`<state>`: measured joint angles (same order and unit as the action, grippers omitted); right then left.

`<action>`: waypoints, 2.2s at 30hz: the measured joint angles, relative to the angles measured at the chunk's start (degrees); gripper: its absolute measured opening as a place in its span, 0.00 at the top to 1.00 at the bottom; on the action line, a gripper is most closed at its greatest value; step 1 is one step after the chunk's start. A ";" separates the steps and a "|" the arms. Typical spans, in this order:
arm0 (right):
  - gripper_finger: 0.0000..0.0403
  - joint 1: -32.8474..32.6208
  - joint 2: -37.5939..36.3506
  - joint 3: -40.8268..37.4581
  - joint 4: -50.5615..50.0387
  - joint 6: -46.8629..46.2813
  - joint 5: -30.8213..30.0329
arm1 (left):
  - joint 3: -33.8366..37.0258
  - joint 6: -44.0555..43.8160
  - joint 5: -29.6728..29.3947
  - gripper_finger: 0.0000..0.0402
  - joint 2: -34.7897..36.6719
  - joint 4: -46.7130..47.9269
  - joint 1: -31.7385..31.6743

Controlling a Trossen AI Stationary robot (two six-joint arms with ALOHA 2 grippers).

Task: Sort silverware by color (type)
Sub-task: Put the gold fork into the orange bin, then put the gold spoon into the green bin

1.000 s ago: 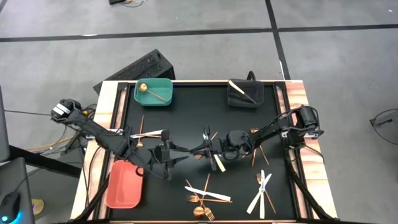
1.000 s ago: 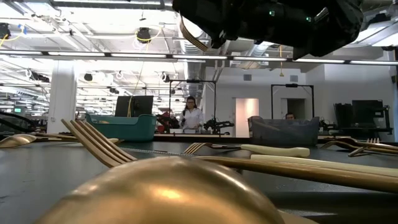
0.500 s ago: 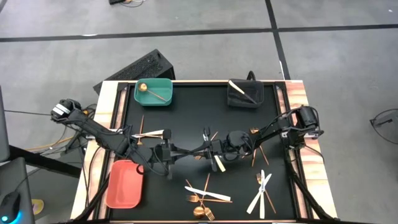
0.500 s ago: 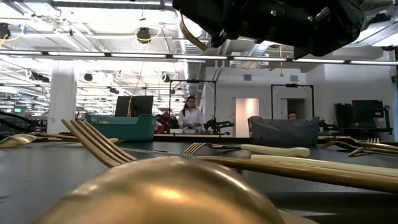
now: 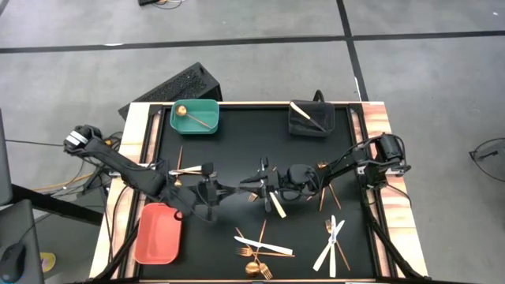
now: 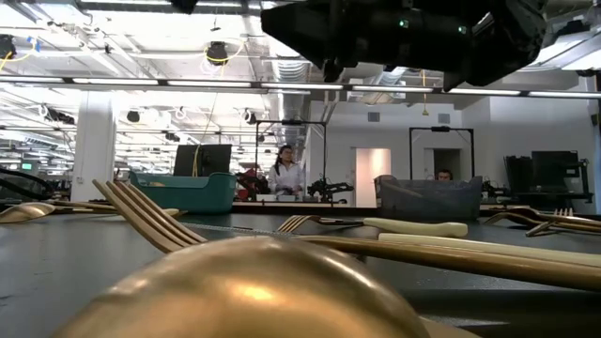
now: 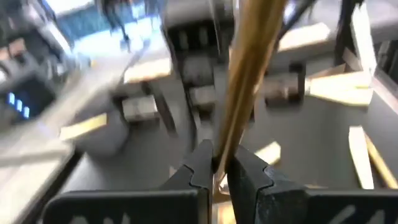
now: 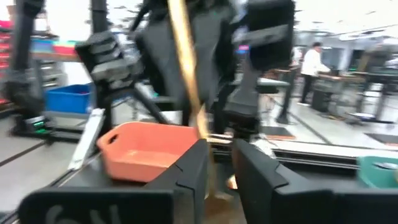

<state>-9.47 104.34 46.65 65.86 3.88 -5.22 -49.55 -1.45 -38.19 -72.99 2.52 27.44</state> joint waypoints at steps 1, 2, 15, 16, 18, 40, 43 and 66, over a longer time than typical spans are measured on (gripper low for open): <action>0.71 0.00 0.00 0.02 -0.01 0.00 -1.33 | -0.87 -3.49 0.07 0.96 0.56 4.51 0.05; 0.70 0.00 0.00 0.02 -0.03 0.01 -2.83 | -2.05 -7.59 0.35 0.96 1.25 9.58 0.06; 0.64 2.63 0.00 0.02 -4.91 -7.20 -10.09 | -9.74 -70.06 25.86 0.96 9.69 62.11 6.13; 0.64 2.86 0.00 0.02 -5.63 -7.84 -10.07 | -9.74 -73.91 27.35 0.96 10.21 62.87 7.93; 0.64 3.19 0.00 0.02 -6.39 -8.66 -10.07 | -9.74 -80.00 29.17 0.96 10.94 63.30 11.86; 0.65 3.69 0.00 0.02 -7.37 -10.65 -9.95 | 2.00 -112.26 30.40 0.88 10.01 60.39 29.61; 0.65 3.69 0.00 0.02 -8.76 -11.46 -9.93 | 2.09 -112.13 30.25 0.81 10.01 60.75 29.61; 0.65 -1.29 -10.23 -0.02 -38.46 -9.18 -26.04 | 2.09 -87.45 -18.73 0.68 9.99 57.22 24.91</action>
<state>-10.76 94.11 46.63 27.40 -5.30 -31.27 -47.46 -88.90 -56.92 -63.00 59.74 52.35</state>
